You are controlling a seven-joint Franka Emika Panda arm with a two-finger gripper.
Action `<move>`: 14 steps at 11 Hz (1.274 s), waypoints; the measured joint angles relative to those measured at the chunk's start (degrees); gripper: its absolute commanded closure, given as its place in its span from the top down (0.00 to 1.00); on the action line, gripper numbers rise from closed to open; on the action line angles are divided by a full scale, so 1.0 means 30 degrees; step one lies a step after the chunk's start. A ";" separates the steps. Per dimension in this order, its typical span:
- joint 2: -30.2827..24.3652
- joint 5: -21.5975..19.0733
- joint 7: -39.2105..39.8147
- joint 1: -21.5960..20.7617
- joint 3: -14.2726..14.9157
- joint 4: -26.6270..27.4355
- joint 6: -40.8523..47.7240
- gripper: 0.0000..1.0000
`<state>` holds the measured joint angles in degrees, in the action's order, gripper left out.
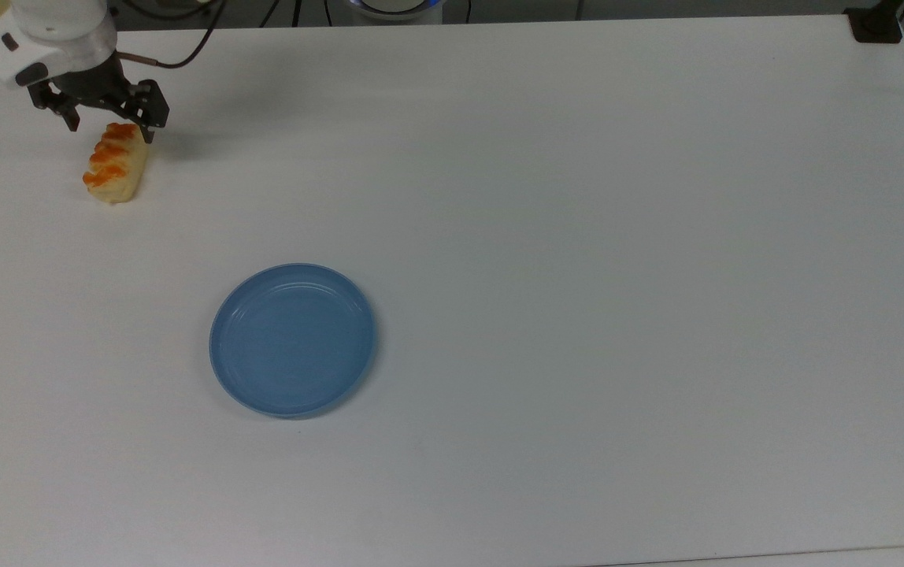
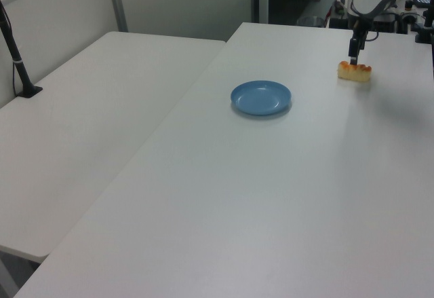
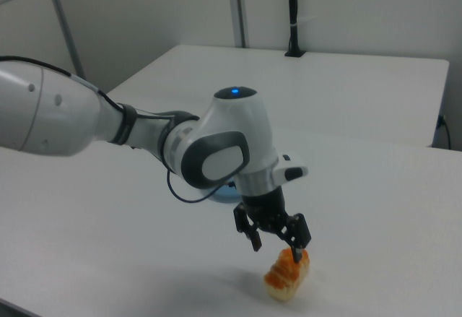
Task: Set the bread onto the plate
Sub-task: 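Close the gripper on the bread roll and lift it, then carry the bread roll over the blue plate and lower it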
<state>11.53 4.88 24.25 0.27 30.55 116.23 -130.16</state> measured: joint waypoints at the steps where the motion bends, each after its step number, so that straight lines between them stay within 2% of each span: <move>1: 0.0565 0.0000 0.0000 0.0099 -0.0001 0.0012 -0.0433 1.00; 4: 0.1862 -0.0034 -0.0046 0.0169 -0.0005 0.0009 -0.1913 0.98; 5: 0.2078 -0.0050 -0.0296 0.0148 -0.0018 0.0005 -0.2014 0.83; 6: 0.2184 -0.0052 -0.0444 0.0136 -0.0028 -0.0006 -0.2024 0.62; 7: 0.2223 -0.0052 -0.0465 0.0148 -0.0028 -0.0012 -0.2024 0.44; 8: 0.2228 -0.0052 -0.0465 0.0165 -0.0027 -0.0013 -0.2024 0.38; 12: 0.2113 -0.0224 -0.0691 0.0202 -0.0031 -0.0287 -0.2025 0.38; 14: 0.1714 -0.1776 -0.0702 -0.0260 -0.0175 -0.1405 -0.0842 0.40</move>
<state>16.67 -0.45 22.15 -0.51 30.02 112.01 -132.69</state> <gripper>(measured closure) 0.612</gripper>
